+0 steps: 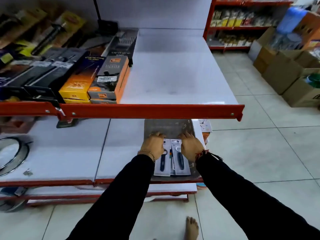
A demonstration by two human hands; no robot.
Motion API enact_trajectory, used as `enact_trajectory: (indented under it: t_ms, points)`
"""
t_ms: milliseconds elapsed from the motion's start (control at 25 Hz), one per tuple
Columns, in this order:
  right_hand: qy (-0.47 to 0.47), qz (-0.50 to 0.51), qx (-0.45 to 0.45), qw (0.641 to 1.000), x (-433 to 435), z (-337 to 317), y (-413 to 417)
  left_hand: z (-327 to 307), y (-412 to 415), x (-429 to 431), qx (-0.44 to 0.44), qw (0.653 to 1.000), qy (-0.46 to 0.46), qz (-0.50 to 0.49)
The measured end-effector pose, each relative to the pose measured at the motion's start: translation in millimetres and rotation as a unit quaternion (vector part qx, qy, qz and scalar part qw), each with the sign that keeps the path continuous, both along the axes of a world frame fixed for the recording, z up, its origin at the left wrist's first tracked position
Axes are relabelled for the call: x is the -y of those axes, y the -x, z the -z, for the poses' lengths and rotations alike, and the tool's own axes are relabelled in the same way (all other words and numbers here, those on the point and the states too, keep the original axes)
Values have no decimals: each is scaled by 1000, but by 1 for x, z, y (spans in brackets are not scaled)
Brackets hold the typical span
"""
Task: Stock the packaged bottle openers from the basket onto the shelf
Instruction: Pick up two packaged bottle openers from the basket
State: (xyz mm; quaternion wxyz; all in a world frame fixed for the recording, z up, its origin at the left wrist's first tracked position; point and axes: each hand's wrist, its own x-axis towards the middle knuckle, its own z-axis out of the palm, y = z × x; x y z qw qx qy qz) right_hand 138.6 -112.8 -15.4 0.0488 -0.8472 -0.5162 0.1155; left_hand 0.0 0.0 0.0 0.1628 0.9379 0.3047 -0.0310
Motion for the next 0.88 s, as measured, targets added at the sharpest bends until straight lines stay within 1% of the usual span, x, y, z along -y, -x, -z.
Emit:
enact_trajectory:
  t_ms: [160, 240, 320, 440, 600, 680, 760, 880]
  points:
    - [98, -25, 34, 994, -28, 22, -20, 21, -28, -24, -83, 996, 14, 1]
    - [118, -47, 47, 991, -38, 34, -24, 31, -37, -30, -118, 993, 2, 27]
    - [124, -56, 54, 989, -42, 38, -25, 36, -38, -31, -133, 990, -17, 47]
    - [100, -46, 45, 993, -45, 40, -26, 38, -39, -30, -117, 993, -20, 28]
    - [52, -21, -28, 998, -42, 27, -27, 22, -36, -29, -70, 997, -33, -5]
    - [42, -19, -57, 997, -37, 11, -28, 10, -29, -29, -58, 998, -22, -11]
    - [38, -37, -46, 998, -31, -2, -26, 0, -19, -29, -47, 999, -2, -15]
    - [22, -54, -2, 998, -12, -24, -13, -23, -1, -21, -39, 999, 8, -6]
